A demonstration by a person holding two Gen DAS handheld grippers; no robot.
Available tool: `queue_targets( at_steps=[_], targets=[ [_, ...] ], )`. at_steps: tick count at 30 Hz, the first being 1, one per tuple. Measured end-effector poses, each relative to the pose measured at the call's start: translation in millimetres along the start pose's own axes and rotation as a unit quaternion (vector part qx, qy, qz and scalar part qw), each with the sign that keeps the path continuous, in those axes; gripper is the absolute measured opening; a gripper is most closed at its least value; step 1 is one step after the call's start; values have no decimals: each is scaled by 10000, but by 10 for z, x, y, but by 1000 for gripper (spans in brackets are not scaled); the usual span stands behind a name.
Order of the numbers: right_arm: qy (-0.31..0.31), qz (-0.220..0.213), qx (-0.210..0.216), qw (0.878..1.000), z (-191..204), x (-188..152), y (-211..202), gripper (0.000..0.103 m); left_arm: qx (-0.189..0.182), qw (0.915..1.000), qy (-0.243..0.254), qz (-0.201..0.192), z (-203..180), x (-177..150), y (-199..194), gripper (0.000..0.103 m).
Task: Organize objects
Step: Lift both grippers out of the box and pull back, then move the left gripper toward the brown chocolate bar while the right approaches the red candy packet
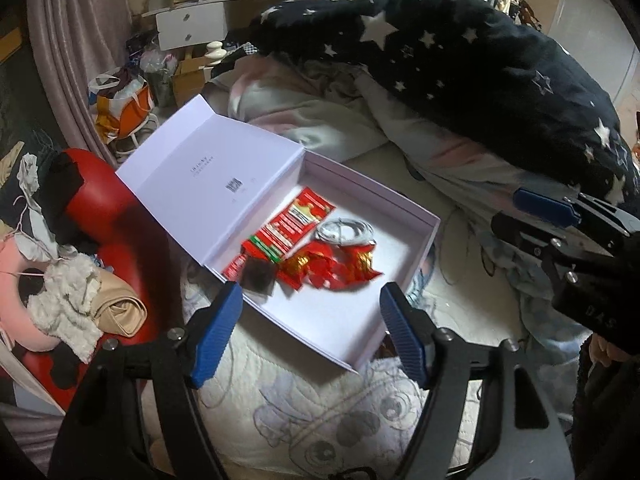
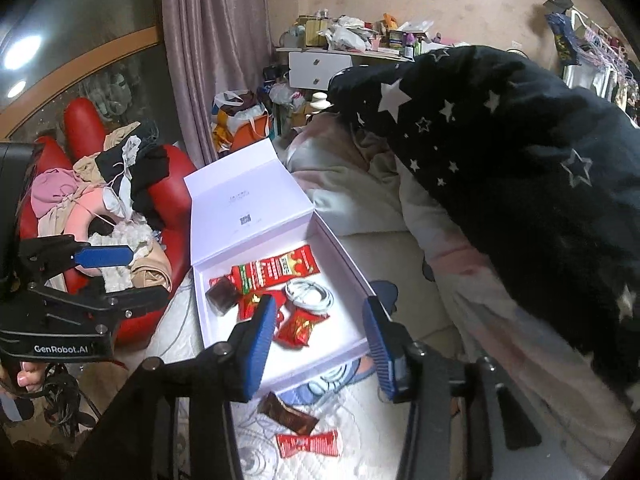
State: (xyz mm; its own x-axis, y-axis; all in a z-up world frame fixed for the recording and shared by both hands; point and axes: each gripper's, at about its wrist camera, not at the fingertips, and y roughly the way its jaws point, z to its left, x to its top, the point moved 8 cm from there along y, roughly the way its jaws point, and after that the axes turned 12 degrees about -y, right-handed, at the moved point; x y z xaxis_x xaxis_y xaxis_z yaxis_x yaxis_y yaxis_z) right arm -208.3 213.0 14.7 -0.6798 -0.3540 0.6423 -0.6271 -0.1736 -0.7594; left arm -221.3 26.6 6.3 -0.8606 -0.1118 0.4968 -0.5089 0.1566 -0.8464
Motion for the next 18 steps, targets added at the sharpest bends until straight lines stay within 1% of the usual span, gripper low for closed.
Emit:
queue_targets(
  at_steps=[7, 11, 14, 16, 18],
  targets=[
    [7, 123, 52, 9999, 76, -353, -74, 45, -205, 9997, -3, 112, -141, -324, -11, 70],
    [37, 206, 123, 9997, 132, -558, -80, 45, -236, 9996, -40, 159, -182, -500, 15, 70],
    [62, 285, 201, 9994, 175, -726, -57, 45, -280, 9993, -46, 232, -222, -638, 61, 70],
    [87, 351, 277, 9990, 208, -848, -25, 45, -419, 9988, -24, 271, -267, -724, 86, 70],
    [97, 406, 335, 9986, 235, -950, 19, 45, -426, 9986, 20, 314, -299, -810, 129, 70]
  ],
)
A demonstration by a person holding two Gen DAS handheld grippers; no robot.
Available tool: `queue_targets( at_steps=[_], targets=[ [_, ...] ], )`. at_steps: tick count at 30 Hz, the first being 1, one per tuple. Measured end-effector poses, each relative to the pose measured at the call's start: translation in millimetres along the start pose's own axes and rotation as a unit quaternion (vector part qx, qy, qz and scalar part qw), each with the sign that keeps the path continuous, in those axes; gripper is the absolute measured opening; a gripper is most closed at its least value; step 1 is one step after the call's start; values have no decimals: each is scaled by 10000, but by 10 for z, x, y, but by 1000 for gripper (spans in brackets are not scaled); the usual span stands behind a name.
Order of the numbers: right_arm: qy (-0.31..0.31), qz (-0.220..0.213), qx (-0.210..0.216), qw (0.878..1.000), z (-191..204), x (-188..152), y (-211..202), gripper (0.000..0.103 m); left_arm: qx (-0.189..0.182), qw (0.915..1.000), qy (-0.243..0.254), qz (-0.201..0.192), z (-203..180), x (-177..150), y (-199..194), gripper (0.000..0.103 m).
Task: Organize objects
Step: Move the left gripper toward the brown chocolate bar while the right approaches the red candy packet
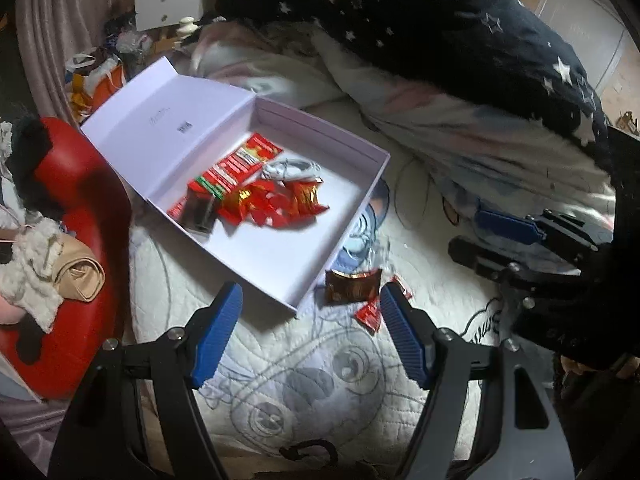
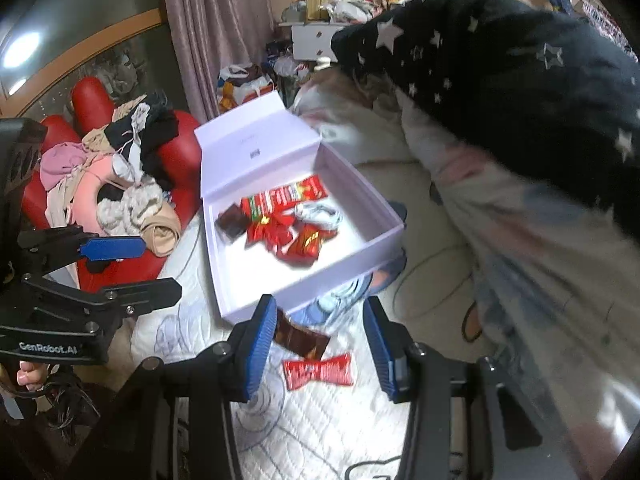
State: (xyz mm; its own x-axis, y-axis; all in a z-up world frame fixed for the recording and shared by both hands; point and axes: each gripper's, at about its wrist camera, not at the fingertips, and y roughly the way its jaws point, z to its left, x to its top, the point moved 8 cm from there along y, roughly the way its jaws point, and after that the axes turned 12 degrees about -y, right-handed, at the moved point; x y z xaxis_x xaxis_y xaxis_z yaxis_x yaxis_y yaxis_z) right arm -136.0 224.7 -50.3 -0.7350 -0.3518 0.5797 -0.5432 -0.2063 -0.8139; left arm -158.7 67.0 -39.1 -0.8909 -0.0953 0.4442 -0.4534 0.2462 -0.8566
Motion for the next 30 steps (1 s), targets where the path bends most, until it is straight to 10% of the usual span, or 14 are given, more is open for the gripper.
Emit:
queue_targets(
  at_steps=[15, 20, 30],
  targets=[
    [32, 445, 184, 9988, 54, -643, 480, 45, -63, 9994, -41, 348, -76, -364, 434, 70],
    [67, 493, 177, 9986, 46, -778, 657, 76, -46, 9988, -90, 471, 12, -451, 559, 70],
    [-101, 613, 285, 9977, 156, -874, 1172, 83, -8, 9971, -305, 696, 267, -547, 710, 70]
  ],
)
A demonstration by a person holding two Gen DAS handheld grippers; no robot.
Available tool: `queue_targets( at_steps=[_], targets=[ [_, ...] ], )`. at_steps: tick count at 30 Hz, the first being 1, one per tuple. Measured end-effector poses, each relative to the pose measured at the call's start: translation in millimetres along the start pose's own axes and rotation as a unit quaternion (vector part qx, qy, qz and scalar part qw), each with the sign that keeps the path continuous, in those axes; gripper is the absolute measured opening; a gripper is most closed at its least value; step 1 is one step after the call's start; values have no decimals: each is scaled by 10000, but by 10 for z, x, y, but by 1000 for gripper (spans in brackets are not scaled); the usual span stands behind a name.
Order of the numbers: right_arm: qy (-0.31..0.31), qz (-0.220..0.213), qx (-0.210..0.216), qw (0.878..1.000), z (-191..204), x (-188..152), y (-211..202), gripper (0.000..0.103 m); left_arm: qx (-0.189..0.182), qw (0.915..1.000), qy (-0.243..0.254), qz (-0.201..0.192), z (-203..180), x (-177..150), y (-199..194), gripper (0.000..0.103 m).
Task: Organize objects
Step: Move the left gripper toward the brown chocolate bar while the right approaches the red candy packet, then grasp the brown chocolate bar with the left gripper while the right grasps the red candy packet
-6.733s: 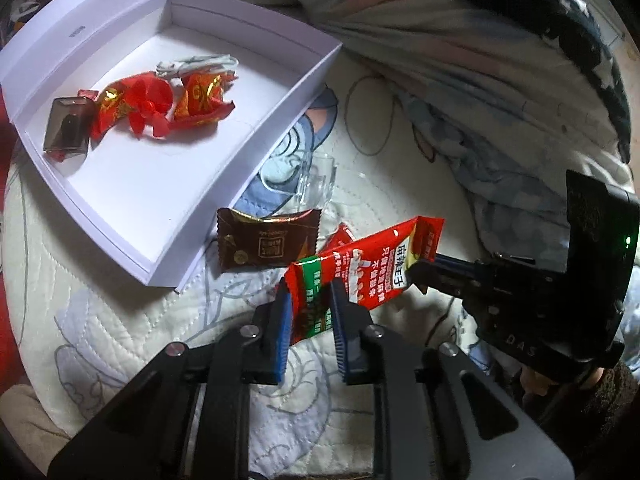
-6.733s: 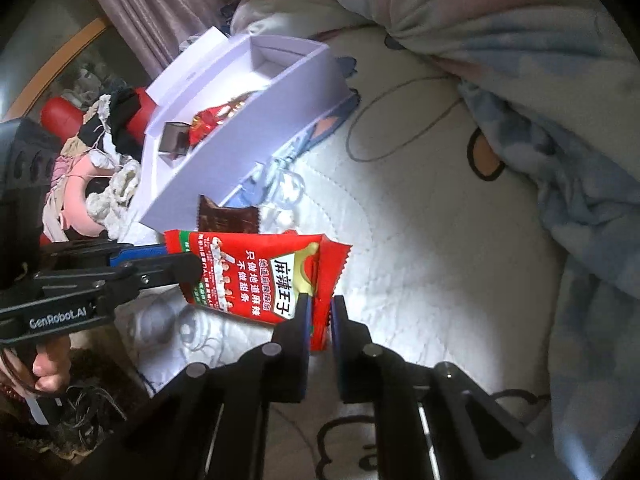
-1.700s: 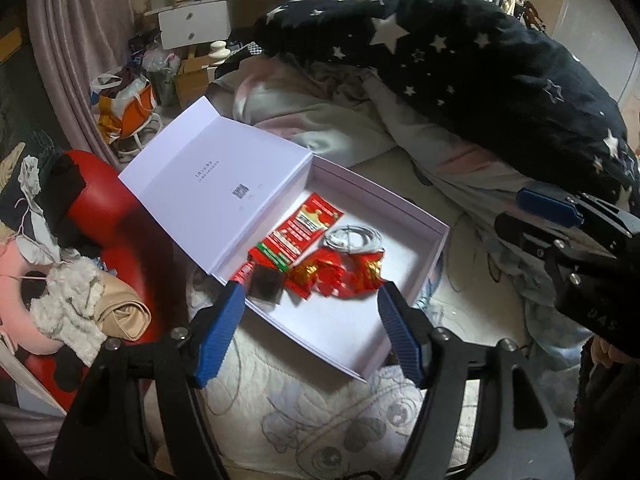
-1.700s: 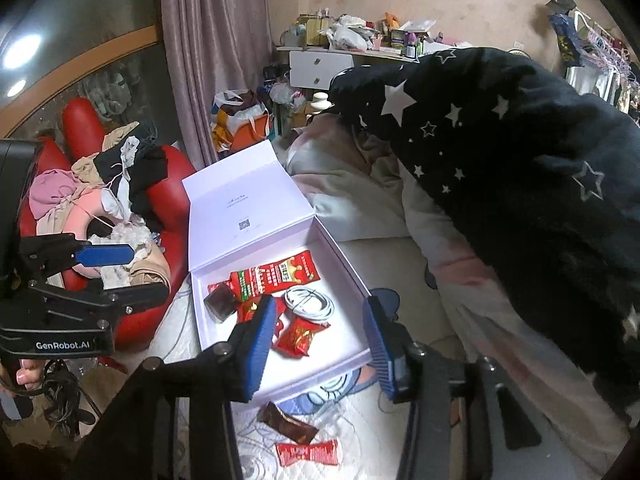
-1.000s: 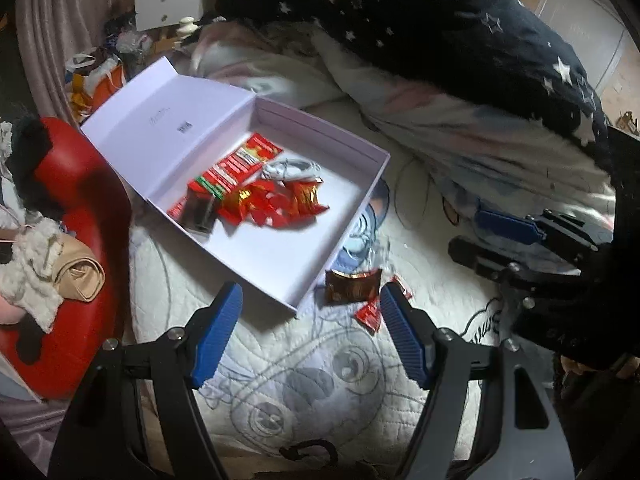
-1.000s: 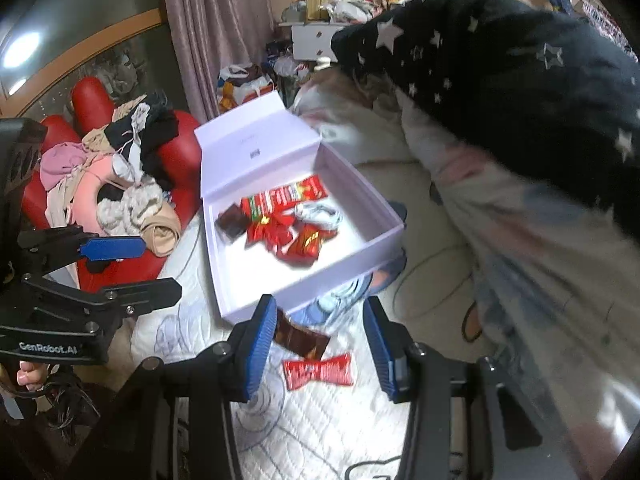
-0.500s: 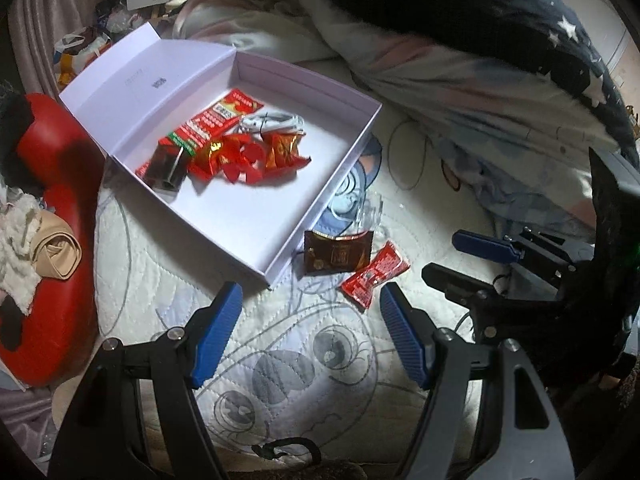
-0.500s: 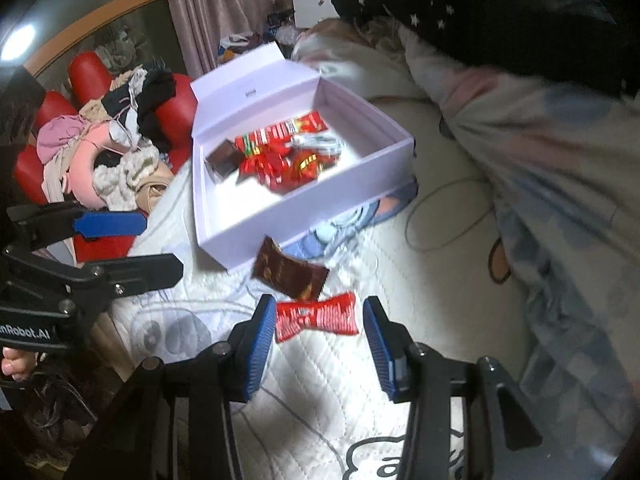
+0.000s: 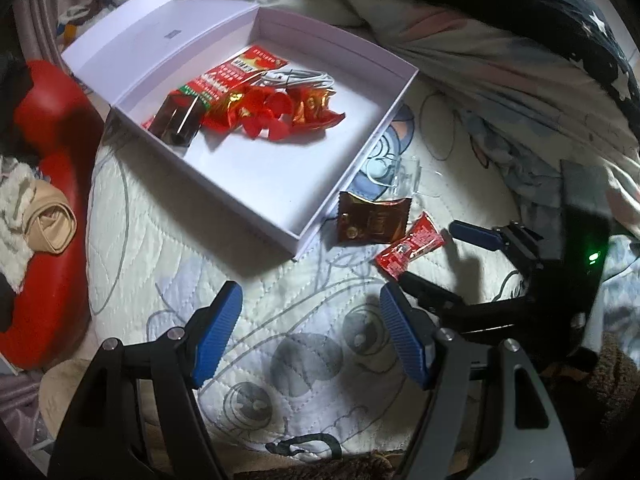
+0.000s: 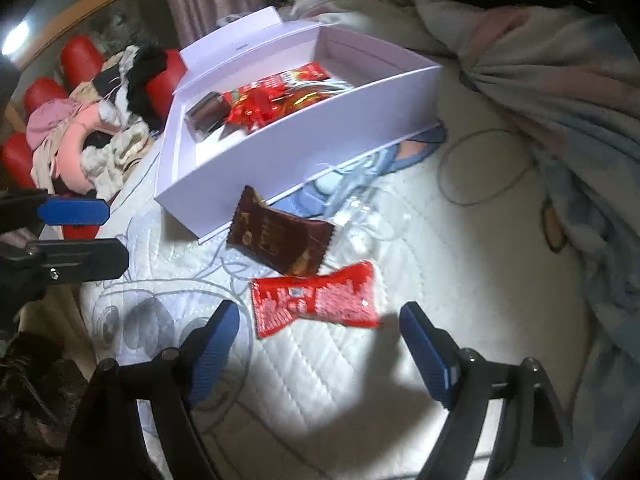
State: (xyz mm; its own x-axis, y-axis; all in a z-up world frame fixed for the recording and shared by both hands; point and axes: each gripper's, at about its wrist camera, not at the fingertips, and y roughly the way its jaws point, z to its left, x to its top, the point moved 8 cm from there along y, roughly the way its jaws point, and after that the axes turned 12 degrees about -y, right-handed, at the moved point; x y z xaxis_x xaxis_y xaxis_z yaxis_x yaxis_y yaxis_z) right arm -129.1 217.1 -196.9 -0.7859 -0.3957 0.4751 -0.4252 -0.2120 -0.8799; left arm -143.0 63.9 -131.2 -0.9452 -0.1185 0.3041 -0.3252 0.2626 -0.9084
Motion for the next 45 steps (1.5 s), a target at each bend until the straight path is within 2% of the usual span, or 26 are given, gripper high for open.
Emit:
queue_targets(
  at_steps=[4, 11, 15, 17, 18, 21, 26, 31, 34, 40, 45],
  targets=[
    [-355, 125, -359, 9986, 0, 35, 127, 84, -71, 9998, -200, 53, 26, 28, 1, 70],
    [-365, 174, -348, 9986, 48, 20, 185, 86, -166, 9998, -87, 56, -81, 86, 43, 70],
    [-385, 219, -548, 9975, 67, 17, 217, 86, -226, 9995, -125, 167, -92, 57, 110, 70],
    [-293, 176, -560, 9978, 63, 25, 218, 79, -228, 9995, -80, 194, -113, 56, 140, 70],
    [-223, 148, -565, 9980, 55, 26, 216, 69, -234, 9996, -52, 174, -125, 60, 146, 70],
    [-162, 97, -470, 9987, 34, 21, 178, 67, -251, 9995, 63, 188, -181, 60, 198, 70],
    [-106, 121, -432, 9989, -44, -80, 93, 65, -307, 9989, 202, 277, -289, 56, 345, 70],
    [324, 71, -430, 9985, -247, -190, -69, 65, -469, 9975, 370, 375, -519, 74, 507, 70],
    [460, 92, -515, 9976, -386, -242, -136, 65, -379, 9977, 455, 330, -632, 114, 620, 70],
    [706, -71, -545, 9960, -593, -263, -261, 65, -266, 9988, 190, 360, -678, 183, 861, 70],
    [654, -140, -440, 9968, -585, -234, -246, 65, -228, 9989, 91, 408, -672, 158, 988, 70]
  ],
)
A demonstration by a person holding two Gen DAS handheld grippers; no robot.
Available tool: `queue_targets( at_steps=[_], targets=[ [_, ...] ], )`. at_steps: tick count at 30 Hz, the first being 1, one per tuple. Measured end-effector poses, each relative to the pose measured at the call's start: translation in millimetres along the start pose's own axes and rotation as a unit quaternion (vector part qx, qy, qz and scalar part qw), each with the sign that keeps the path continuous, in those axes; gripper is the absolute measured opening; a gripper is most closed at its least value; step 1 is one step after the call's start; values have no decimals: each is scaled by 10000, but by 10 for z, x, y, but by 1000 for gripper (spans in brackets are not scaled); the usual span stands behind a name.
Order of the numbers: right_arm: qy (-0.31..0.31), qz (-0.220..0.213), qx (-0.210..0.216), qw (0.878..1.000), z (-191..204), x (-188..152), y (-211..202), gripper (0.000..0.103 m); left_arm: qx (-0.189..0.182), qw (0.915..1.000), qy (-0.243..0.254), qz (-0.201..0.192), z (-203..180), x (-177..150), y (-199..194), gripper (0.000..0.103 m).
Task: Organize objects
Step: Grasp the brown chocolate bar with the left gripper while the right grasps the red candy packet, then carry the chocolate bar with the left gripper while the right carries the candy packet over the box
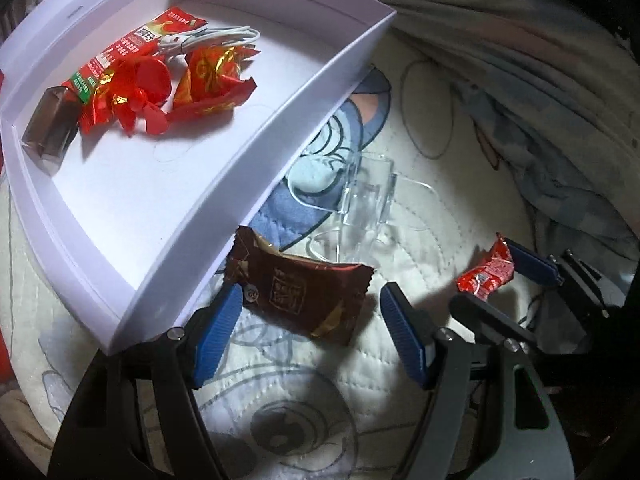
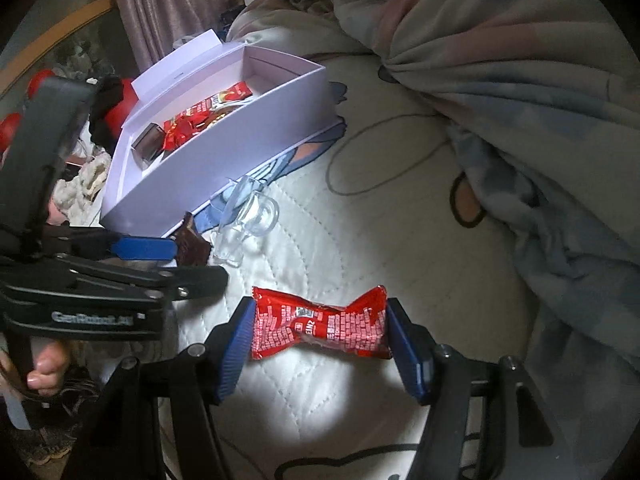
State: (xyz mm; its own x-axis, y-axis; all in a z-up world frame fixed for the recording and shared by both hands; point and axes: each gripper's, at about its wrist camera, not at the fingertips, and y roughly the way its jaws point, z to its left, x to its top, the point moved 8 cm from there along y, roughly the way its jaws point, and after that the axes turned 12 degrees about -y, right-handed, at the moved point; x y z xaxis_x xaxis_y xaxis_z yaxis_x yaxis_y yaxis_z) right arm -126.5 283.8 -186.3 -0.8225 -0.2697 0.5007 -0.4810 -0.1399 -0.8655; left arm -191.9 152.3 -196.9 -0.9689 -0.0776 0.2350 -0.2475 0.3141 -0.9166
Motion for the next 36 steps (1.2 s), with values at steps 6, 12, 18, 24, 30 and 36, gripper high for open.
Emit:
queue_targets(
  at_steps=[6, 12, 18, 24, 30, 36],
  targets=[
    [-8, 30, 91, 10000, 24, -13, 50, 65, 67, 9996, 224, -147, -24, -49, -1, 64],
    [-26, 5, 132, 9999, 52, -3, 44, 65, -229, 9996, -55, -145, 77, -38, -74, 40],
    [-105, -37, 225, 9997, 156, 32, 10, 65, -303, 9994, 135, -118, 10, -149, -131, 26],
    [-160, -102, 258, 9995, 271, 65, -75, 65, -460, 9988, 160, -111, 10, -200, -228, 14],
    [-215, -163, 251, 9993, 399, 95, -205, 65, -577, 9981, 124, -181, 149, -254, -497, 10],
    [-381, -228, 263, 9987, 613, 141, -365, 65, -548, 9978, 188, -337, 200, -320, -665, 10]
  ],
)
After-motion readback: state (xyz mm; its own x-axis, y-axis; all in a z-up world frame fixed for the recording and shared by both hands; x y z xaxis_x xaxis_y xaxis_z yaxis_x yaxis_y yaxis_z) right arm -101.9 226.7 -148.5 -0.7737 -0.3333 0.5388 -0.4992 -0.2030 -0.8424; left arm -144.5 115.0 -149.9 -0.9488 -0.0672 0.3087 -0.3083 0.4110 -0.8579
